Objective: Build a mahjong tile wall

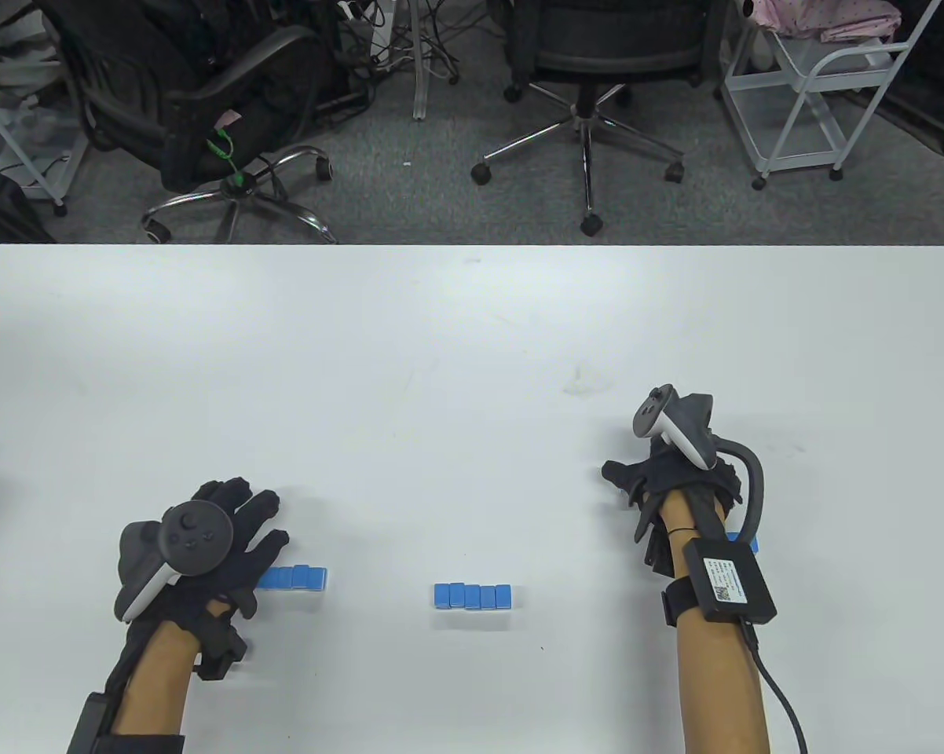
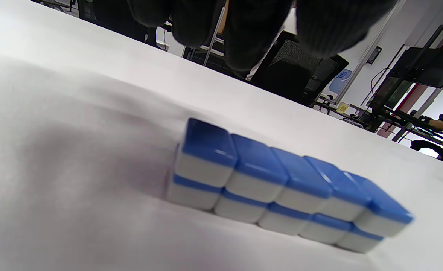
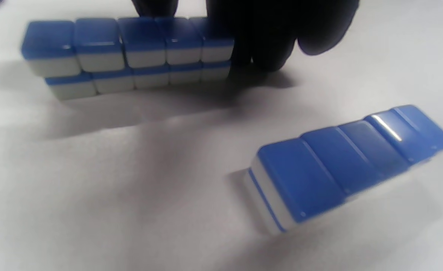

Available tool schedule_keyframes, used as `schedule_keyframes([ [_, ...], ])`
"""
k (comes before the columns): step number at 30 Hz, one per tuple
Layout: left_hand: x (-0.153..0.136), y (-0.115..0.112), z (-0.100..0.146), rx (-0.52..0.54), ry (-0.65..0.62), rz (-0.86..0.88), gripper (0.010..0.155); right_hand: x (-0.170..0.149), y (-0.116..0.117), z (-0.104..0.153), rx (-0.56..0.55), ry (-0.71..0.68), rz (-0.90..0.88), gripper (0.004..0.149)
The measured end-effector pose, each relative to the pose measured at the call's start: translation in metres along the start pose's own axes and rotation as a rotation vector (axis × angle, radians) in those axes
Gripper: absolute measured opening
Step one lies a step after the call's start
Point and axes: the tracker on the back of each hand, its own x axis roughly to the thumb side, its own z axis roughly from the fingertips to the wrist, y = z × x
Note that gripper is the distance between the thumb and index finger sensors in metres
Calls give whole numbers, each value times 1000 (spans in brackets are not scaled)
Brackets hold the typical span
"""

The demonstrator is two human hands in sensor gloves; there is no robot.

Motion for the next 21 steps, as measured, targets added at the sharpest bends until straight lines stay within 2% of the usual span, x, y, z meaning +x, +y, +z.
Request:
schedule_keyframes([
  [11, 1, 0, -1, -6, 3, -2, 64, 15, 1, 2, -79, 74, 67, 89],
  [21, 1, -1, 0, -3, -3, -6, 64, 33, 11, 11, -134, 109, 154, 95],
])
